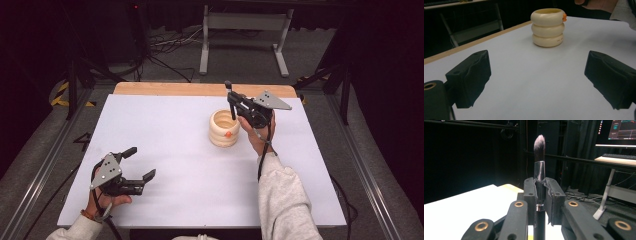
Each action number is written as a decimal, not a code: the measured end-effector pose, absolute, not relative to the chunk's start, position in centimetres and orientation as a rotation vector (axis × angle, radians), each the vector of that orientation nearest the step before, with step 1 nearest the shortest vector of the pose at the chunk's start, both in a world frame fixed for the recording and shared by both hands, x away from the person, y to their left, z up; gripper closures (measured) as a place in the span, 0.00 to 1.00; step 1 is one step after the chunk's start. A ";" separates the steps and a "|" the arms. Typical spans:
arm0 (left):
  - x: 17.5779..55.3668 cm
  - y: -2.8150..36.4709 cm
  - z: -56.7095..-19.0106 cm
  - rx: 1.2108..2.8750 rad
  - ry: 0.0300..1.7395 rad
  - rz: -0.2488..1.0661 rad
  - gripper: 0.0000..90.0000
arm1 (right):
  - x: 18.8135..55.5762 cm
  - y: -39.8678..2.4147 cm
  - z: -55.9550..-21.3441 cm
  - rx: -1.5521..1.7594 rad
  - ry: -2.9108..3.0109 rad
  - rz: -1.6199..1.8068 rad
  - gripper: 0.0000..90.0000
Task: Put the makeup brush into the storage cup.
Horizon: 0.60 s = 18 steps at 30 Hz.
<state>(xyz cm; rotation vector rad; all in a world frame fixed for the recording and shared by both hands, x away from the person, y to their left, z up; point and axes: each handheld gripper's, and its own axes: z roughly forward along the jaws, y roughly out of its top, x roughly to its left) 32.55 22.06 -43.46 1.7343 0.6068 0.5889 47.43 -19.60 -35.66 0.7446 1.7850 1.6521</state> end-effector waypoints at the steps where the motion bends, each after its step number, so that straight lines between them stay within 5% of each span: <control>1: 32.5 22.0 -43.4 1.726 0.606 0.593 0.08 | 47.5 -19.6 -35.8 0.752 1.781 1.660 0.90; 18: 31.9 21.9 -43.7 1.745 0.580 0.588 0.07 | 47.9 -19.6 -37.3 0.789 1.746 1.702 0.90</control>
